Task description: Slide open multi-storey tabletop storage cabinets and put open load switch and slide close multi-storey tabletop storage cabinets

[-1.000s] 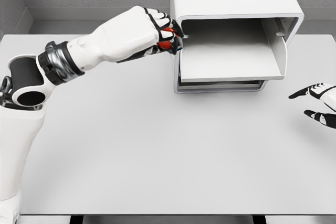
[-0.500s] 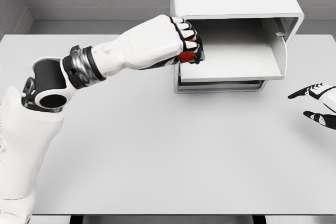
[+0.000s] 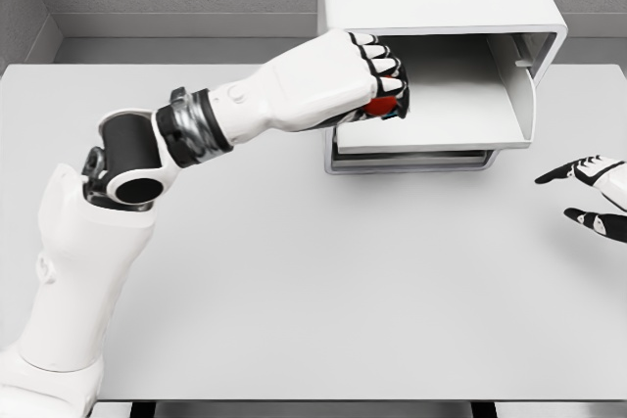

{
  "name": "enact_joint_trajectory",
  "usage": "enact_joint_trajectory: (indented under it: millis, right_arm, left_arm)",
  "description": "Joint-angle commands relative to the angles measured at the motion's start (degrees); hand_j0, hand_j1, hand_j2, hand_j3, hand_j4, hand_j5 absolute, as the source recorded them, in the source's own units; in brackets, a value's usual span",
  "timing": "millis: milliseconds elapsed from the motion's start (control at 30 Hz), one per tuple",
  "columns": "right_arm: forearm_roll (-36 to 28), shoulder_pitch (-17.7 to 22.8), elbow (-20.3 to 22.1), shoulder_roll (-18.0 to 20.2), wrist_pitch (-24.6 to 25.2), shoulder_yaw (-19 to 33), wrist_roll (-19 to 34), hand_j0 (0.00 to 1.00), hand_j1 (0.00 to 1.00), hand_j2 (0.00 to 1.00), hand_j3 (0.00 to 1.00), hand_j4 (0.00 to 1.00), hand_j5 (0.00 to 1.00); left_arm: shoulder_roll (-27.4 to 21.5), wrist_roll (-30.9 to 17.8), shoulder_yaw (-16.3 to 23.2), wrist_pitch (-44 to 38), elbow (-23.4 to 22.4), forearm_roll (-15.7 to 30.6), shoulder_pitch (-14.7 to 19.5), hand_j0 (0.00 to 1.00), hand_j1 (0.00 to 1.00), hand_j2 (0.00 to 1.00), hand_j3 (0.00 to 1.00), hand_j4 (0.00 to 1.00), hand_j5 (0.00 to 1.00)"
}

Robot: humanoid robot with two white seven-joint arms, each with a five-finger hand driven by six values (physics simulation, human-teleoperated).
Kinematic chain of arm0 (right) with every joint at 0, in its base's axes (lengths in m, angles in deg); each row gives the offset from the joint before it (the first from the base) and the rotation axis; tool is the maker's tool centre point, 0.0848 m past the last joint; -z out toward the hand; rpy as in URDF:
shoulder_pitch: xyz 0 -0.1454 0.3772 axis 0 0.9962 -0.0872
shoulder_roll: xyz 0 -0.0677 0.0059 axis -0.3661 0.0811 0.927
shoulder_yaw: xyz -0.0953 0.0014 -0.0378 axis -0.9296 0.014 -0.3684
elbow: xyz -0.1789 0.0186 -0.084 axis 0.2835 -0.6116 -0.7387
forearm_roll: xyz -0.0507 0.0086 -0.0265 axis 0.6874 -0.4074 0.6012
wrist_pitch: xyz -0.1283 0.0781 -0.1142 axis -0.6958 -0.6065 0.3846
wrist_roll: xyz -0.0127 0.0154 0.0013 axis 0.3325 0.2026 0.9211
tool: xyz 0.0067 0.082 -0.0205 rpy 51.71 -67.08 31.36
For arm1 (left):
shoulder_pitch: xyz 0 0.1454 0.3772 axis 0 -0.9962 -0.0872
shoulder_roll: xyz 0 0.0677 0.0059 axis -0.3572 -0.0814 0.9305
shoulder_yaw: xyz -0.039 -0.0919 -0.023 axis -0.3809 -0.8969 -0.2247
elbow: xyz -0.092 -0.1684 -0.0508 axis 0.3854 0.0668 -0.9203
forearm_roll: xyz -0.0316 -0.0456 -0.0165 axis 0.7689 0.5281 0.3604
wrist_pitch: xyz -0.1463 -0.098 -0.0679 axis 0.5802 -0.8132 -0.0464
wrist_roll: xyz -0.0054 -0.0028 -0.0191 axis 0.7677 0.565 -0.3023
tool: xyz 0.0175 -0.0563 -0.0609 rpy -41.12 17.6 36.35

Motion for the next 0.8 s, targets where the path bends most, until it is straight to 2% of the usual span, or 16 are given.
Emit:
enact_joint_trajectory:
  millis: [0, 100, 500, 767]
  right_arm:
    - [-0.4, 0.0, 0.1, 0.0, 0.1, -0.1, 0.0, 0.69, 0.69, 0.69, 0.69, 0.69, 0.69]
    - [-0.4, 0.0, 0.1, -1.4, 0.1, 0.0, 0.1, 0.69, 0.69, 0.69, 0.69, 0.69, 0.69]
    - [-0.4, 0.0, 0.2, -1.5, 0.1, -0.1, 0.1, 0.69, 0.69, 0.69, 0.69, 0.69, 0.69]
    - [-0.4, -0.1, 0.2, -1.5, 0.1, -0.1, 0.0, 0.70, 0.70, 0.70, 0.70, 0.70, 0.70]
  left_arm:
    - [1.1, 0.0, 0.6, -0.2, -1.4, -0.5, 0.0, 0.43, 0.43, 0.43, 0.43, 0.43, 0.43]
    - [2.0, 0.0, 0.8, -0.2, -2.0, -1.9, 0.4, 0.44, 0.44, 0.44, 0.44, 0.44, 0.44]
    - [6.1, 0.0, 3.1, -0.2, -4.9, -5.7, 0.4, 0.44, 0.44, 0.44, 0.44, 0.44, 0.44]
    - [6.2, 0.0, 3.9, -0.2, -8.0, -8.0, 1.7, 0.44, 0.44, 0.44, 0.44, 0.44, 0.44]
